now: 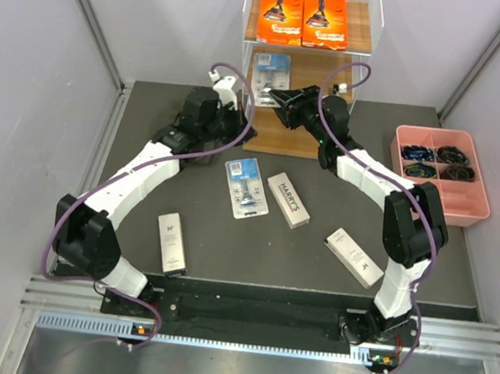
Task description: Place and organize the shaving razors onto the shelf
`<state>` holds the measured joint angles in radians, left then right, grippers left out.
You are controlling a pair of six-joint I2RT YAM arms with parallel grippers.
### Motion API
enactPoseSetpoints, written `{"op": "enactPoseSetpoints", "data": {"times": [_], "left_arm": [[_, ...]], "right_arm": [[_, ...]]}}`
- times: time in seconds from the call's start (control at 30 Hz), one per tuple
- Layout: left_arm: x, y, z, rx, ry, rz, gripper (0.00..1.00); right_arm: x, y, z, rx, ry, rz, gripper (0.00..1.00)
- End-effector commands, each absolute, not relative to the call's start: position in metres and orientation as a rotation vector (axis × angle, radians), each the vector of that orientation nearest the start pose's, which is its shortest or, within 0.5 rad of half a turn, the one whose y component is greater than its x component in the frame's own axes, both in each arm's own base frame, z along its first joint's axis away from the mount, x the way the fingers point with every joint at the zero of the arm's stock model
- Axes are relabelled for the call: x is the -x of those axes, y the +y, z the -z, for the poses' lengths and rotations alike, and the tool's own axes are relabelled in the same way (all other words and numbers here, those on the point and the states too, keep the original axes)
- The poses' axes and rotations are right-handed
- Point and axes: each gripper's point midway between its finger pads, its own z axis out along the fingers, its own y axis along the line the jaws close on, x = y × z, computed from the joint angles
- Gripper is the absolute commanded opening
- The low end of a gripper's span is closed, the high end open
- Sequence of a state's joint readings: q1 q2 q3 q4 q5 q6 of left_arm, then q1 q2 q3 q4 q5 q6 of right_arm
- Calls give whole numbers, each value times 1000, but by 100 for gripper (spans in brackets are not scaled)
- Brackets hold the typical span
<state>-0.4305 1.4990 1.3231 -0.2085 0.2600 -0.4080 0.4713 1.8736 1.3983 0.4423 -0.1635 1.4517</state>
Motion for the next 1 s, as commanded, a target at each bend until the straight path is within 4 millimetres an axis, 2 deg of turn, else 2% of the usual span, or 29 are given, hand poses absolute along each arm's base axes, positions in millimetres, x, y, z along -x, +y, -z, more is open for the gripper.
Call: {"op": "enactPoseSetpoints", "data": {"times": [0.0, 0.1, 0.33, 0.37, 0.57, 0.97], "left_arm": [[-419, -264, -296, -302, 1859, 722, 0], [-428, -272, -291, -334, 1828, 635, 0], [-459, -274, -296, -275, 1754, 542, 0], [-464, -269, -298, -246, 1743, 505, 0], [-485, -270, -294, -187, 1732, 456, 0], [-504, -273, -298, -104, 1709, 453, 0]], "right_arm": [[-494, 325, -322, -691, 1654, -1614, 44], [-492, 327, -322, -683, 1664, -1624, 45], [-491, 326, -321, -675, 1680, -1633, 46], [-489, 326, -324, -669, 1680, -1639, 46], [-489, 321, -320, -676, 1686, -1633, 47], [-481, 322, -314, -664, 1711, -1642, 47]]}}
